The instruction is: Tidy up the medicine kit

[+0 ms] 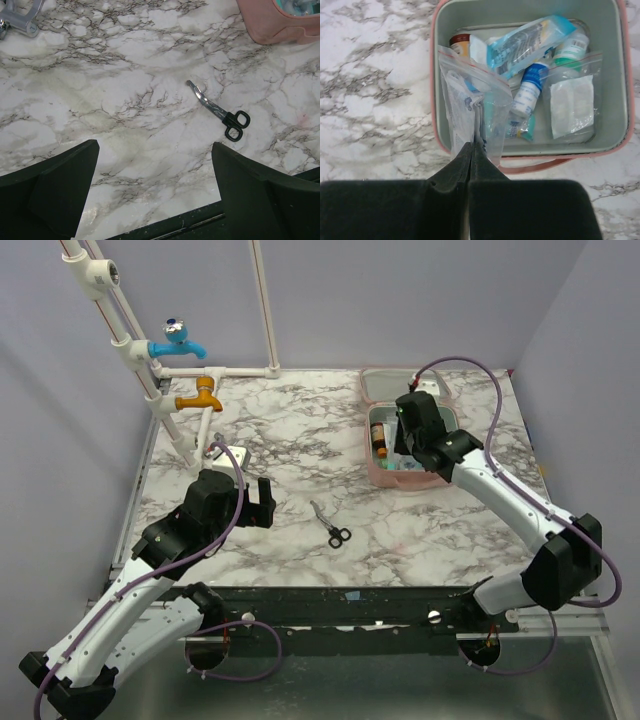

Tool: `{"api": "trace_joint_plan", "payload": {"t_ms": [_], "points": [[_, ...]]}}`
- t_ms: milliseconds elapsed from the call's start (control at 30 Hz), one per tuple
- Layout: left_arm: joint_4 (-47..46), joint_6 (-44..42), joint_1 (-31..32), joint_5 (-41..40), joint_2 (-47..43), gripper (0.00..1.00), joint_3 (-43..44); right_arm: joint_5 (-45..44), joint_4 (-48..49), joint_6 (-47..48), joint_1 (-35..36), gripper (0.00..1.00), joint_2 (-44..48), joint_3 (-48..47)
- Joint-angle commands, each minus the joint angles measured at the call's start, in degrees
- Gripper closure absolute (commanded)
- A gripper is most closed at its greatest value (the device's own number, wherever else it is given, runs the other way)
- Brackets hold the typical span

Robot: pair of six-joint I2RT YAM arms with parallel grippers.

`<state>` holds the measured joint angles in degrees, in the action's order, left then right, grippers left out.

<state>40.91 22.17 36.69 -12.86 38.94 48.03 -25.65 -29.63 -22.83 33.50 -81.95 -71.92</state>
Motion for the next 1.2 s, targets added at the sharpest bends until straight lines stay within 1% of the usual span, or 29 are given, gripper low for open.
{"api": "trace_joint_plan", "payload": {"t_ms": [0, 167, 233, 733, 933, 1167], "points": [[0.0, 0.2, -0.4, 0.0, -0.5, 0.02, -0.1, 3.9, 1.7, 1.0, -4.0, 0.99, -3.3, -1.7], [0.0, 0.1, -0.4, 0.3, -0.6, 0.01, -0.1, 7.9, 4.7, 1.1, -7.5, 0.99, -7.2, -1.8], [0.0, 0.1, -0.3, 0.4, -0.7, 0.02, -0.2, 8.7, 6.6, 1.3, -7.9, 0.99, -8.2, -1.4], [-0.2, 0.0, -0.4, 0.5, -0.4, 0.01, -0.2, 16.4, 11.4, 0.9, -9.3, 0.99, -17.4, -1.9], [0.0, -0.1, -0.4, 0.4, -0.4, 0.01, -0.2, 14.1, 9.6, -0.1, -9.9, 0.99, -21.0, -1.8], [0.0, -0.2, -0.4, 0.6, 0.0, 0.02, -0.2, 6.8, 6.6, -2.0, -10.0, 0.99, -23.7, -2.1]]}}
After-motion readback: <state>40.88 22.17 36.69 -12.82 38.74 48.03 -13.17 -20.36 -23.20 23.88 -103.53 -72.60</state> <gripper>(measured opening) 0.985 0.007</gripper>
